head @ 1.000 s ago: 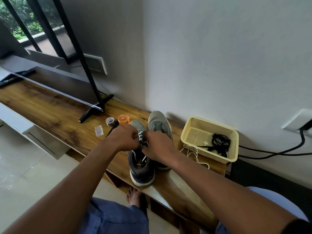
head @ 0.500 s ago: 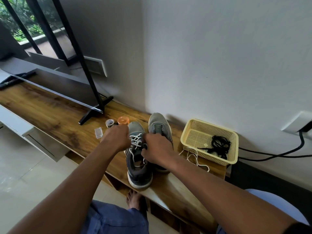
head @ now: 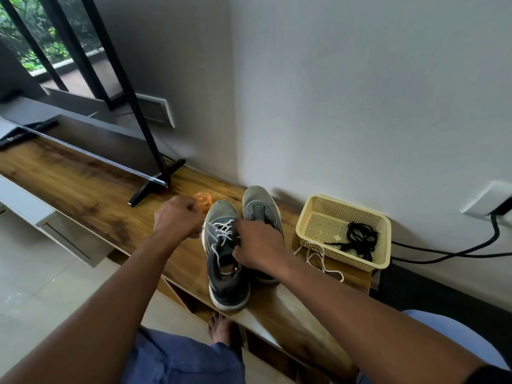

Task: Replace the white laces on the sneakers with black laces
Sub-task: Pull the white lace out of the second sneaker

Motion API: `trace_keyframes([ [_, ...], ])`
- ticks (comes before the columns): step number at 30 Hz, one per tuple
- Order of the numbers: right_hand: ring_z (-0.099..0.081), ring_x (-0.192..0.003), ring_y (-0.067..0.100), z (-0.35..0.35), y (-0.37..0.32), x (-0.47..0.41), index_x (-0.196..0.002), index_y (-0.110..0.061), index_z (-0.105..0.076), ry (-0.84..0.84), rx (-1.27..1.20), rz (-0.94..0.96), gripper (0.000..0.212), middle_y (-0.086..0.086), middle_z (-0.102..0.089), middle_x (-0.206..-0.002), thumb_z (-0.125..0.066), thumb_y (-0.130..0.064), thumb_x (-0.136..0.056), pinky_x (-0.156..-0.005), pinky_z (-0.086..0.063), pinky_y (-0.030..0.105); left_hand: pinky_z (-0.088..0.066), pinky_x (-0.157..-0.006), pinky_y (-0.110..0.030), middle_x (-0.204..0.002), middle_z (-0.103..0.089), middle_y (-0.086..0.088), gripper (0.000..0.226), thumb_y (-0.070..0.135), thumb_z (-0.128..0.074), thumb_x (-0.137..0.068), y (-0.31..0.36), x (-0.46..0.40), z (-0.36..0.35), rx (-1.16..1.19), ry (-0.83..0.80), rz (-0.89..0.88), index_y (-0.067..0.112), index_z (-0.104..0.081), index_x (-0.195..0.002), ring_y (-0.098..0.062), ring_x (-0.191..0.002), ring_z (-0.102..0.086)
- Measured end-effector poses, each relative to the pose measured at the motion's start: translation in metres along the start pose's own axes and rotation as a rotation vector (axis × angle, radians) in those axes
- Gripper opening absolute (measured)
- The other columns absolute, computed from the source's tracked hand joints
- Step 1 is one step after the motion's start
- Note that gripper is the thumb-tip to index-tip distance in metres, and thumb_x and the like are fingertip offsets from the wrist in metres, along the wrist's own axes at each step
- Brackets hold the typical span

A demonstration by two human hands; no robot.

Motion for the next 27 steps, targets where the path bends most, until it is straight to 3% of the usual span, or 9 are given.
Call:
trace_keyframes([
  [3,-0.067,-0.093,0.03,0.0,0.002,0.0,-0.113,-0.024,-0.059,0.001,-0.024,-0.017,0.03,0.003,-0.067,-0.104,-0.068,-0.025,-0.085,-0.067,-0.052,0.037,-0.064,-0.067,-0.034,-0.071,-0.075,0.003,0.012,0.014,-0.065,-0.087,0.002,-0.004,0.001,-0.138,-0.038,-0.101,0.021,-0.071,-0.08,-0.011,-0.053,-0.073],
  [5,-0.067,-0.092,0.029,0.0,0.004,0.0,-0.109,-0.025,-0.06,0.007,-0.045,-0.035,0.028,0.001,-0.067,-0.101,-0.069,-0.027,-0.083,-0.065,-0.048,0.035,-0.059,-0.063,-0.03,-0.091,-0.072,0.008,0.017,0.016,-0.071,-0.087,0.008,-0.005,-0.012,-0.19,-0.177,-0.21,0.032,-0.072,-0.092,-0.011,-0.07,-0.073],
  [8,-0.066,-0.09,0.026,0.0,0.007,0.0,-0.105,-0.028,-0.06,0.008,-0.086,-0.052,0.027,-0.003,-0.067,-0.097,-0.069,-0.03,-0.08,-0.065,-0.049,0.035,-0.049,-0.075,-0.02,-0.109,-0.068,0.019,0.041,0.02,-0.079,-0.083,0.021,0.002,-0.031,-0.196,-0.365,-0.386,0.043,-0.069,-0.116,0.002,-0.098,-0.062],
  [11,-0.068,-0.093,0.026,0.001,0.007,0.0,-0.108,-0.029,-0.061,0.017,-0.101,-0.048,0.03,-0.003,-0.069,-0.098,-0.07,-0.032,-0.079,-0.067,-0.051,0.036,-0.048,-0.077,-0.02,-0.109,-0.068,0.016,0.047,0.029,-0.084,-0.08,0.027,0.008,-0.042,-0.167,-0.446,-0.439,0.047,-0.066,-0.12,0.001,-0.101,-0.062],
  [16,-0.069,-0.091,0.026,0.0,0.006,-0.001,-0.105,-0.028,-0.064,0.035,-0.105,-0.033,0.028,-0.005,-0.069,-0.093,-0.072,-0.037,-0.079,-0.064,-0.047,0.034,-0.049,-0.064,-0.024,-0.09,-0.067,0.012,0.021,0.044,-0.088,-0.077,0.03,0.011,-0.046,-0.381,-0.405,-0.454,0.037,-0.073,-0.092,-0.004,-0.084,-0.063],
  [20,-0.069,-0.089,0.025,0.0,0.005,-0.002,-0.102,-0.03,-0.064,0.046,-0.108,-0.031,0.027,-0.009,-0.064,-0.086,-0.072,-0.041,-0.079,-0.063,-0.044,0.032,-0.06,-0.077,-0.037,-0.099,-0.068,0.013,0.026,0.052,-0.084,-0.076,0.038,0.018,-0.046,-0.579,-0.265,-0.48,0.039,-0.072,-0.095,-0.012,-0.094,-0.065],
  [25,-0.068,-0.088,0.025,0.0,0.007,-0.002,-0.096,-0.031,-0.06,0.048,-0.103,-0.036,0.023,-0.01,-0.057,-0.081,-0.071,-0.037,-0.077,-0.058,-0.039,0.031,-0.043,-0.062,-0.029,-0.1,-0.067,0.011,0.008,0.044,-0.077,-0.084,0.049,0.021,-0.05,-0.675,-0.135,-0.518,0.039,-0.075,-0.09,-0.015,-0.093,-0.066],
  [27,-0.066,-0.087,0.025,0.0,0.008,-0.002,-0.1,-0.031,-0.061,0.042,-0.1,-0.037,0.026,-0.01,-0.059,-0.084,-0.07,-0.037,-0.076,-0.057,-0.038,0.03,-0.047,-0.062,-0.03,-0.097,-0.065,0.012,0.008,0.041,-0.079,-0.083,0.045,0.018,-0.048,-0.621,-0.17,-0.456,0.037,-0.073,-0.085,-0.015,-0.091,-0.065],
])
Point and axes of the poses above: each hand's wrist, its own x-axis away from the middle knuckle, its own z-axis out of the back of the hand, y = z × x, the point moved 8 cm from there along -x, towards the middle knuckle
